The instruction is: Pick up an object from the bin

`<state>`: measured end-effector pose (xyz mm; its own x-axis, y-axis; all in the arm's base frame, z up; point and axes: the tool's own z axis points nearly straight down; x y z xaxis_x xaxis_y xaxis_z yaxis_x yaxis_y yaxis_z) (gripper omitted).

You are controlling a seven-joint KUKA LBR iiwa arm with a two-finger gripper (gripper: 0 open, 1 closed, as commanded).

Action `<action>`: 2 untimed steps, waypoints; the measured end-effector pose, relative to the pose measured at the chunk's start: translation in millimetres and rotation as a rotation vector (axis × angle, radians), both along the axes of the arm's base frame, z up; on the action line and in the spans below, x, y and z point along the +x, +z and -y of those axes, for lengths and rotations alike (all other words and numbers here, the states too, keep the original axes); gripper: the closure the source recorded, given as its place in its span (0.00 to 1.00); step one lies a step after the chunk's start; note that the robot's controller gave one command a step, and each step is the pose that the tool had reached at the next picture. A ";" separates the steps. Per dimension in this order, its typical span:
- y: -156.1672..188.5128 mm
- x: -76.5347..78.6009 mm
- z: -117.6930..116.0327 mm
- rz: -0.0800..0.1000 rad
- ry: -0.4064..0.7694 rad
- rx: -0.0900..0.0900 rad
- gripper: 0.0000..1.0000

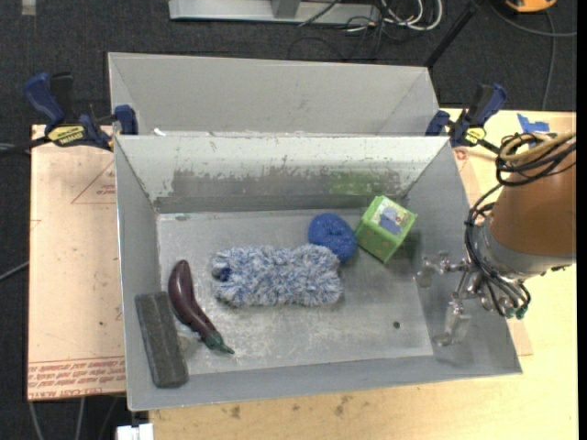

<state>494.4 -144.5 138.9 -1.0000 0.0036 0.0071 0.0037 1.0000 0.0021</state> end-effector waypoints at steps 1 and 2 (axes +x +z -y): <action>4.4 1.8 -0.6 0.008 0.004 -0.002 0.00; -36.8 19.1 -54.5 0.012 0.022 -0.003 0.00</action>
Offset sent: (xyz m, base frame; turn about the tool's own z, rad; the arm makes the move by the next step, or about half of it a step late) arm 0.0275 0.0906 -0.0636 -0.0391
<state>513.5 -90.0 102.1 -0.9998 -0.0179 -0.0046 -0.0179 0.9998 -0.0010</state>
